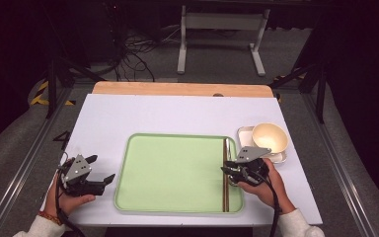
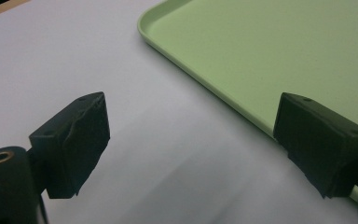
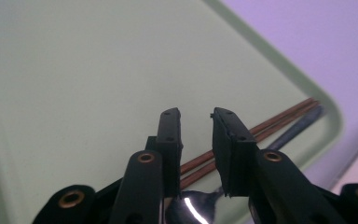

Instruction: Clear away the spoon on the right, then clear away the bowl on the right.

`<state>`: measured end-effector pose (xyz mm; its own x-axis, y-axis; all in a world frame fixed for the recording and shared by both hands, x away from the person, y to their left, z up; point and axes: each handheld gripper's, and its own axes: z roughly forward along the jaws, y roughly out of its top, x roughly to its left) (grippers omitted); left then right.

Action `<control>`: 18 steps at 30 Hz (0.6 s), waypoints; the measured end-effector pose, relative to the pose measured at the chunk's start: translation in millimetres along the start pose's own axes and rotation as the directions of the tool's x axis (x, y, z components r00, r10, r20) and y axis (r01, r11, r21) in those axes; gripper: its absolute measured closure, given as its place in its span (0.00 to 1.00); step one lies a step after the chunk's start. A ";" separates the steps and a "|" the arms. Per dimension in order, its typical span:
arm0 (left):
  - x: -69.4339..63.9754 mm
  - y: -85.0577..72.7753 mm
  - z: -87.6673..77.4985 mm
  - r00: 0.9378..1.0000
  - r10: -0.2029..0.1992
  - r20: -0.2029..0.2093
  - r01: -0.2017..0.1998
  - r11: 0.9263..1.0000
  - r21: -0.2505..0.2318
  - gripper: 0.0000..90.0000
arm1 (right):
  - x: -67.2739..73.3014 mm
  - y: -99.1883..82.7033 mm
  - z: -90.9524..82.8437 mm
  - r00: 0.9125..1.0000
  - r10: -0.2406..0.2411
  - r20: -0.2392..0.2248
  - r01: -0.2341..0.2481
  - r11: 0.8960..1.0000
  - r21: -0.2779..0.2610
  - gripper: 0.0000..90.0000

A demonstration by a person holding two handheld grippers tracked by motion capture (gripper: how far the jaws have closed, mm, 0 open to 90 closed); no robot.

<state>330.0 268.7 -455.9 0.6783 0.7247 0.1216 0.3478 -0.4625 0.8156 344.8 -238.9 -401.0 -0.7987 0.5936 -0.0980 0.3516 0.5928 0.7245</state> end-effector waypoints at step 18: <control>-2.0 4.0 3.3 1.000 0.013 0.012 -0.013 1.000 -0.003 0.13 | -51.1 -14.9 -43.3 0.969 0.130 0.209 -0.118 0.991 -0.070 0.76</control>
<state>332.2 263.7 -454.7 0.6907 0.7122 0.1254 0.3371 -0.4705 0.8155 359.3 -301.7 -377.3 -0.6264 0.7662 -0.1434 0.4080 0.4790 0.7773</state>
